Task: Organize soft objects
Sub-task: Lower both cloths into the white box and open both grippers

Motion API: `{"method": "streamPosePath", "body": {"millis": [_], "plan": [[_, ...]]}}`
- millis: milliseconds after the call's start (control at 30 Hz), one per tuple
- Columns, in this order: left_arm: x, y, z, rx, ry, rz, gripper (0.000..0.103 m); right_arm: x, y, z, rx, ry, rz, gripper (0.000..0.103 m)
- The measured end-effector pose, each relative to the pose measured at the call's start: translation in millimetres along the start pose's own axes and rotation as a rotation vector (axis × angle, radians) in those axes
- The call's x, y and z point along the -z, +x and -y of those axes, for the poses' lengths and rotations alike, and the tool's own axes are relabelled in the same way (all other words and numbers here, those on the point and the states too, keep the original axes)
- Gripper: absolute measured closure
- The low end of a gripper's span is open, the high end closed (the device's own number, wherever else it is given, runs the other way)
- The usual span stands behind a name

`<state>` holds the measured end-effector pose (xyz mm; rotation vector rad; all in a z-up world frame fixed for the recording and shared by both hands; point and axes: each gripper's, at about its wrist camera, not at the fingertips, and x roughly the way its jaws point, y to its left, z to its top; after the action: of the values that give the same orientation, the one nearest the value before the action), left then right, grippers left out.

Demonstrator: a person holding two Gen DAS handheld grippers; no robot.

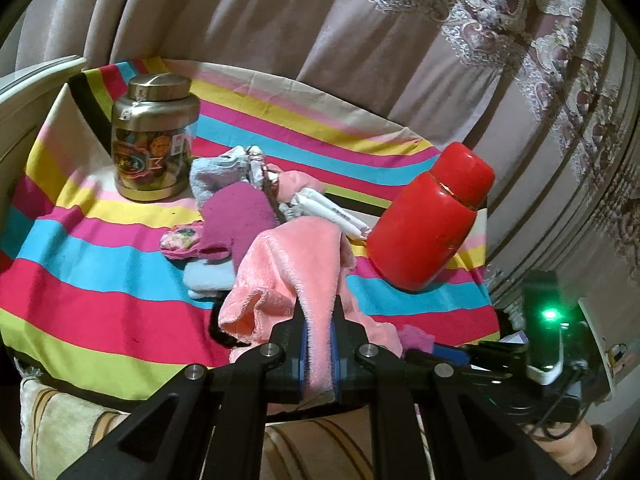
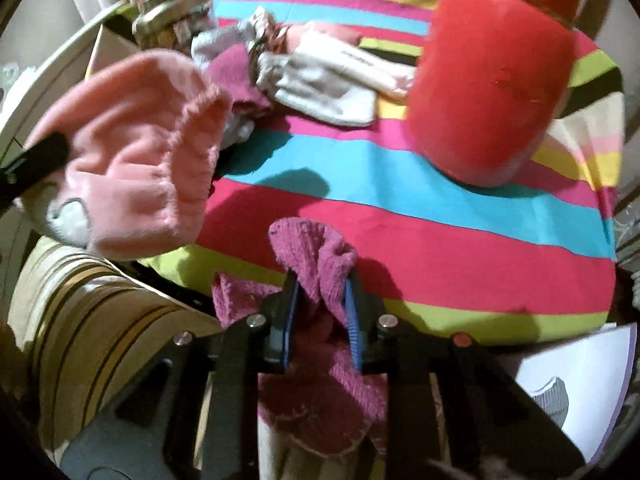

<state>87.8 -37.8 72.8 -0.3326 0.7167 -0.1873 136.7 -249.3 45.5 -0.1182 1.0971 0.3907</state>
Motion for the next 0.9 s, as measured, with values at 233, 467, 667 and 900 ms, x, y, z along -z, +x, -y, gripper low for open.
{"method": "streamPosePath", "body": {"millis": [233,467,667,900], "plan": [[0,1,34,0.072,0.041,-0.013,0.094,7,-39,37,-0.006,0.104,0.088,0.078],[5,11,95,0.213,0.095,-0.061,0.094,37,-88,92,0.058,0.215,0.17,0.078],[23,31,162,0.337,0.164,-0.148,0.094,76,-128,142,0.173,0.311,0.211,0.078],[54,53,235,0.433,0.27,-0.258,0.094,121,-151,188,0.26,0.421,0.212,0.078]]}}
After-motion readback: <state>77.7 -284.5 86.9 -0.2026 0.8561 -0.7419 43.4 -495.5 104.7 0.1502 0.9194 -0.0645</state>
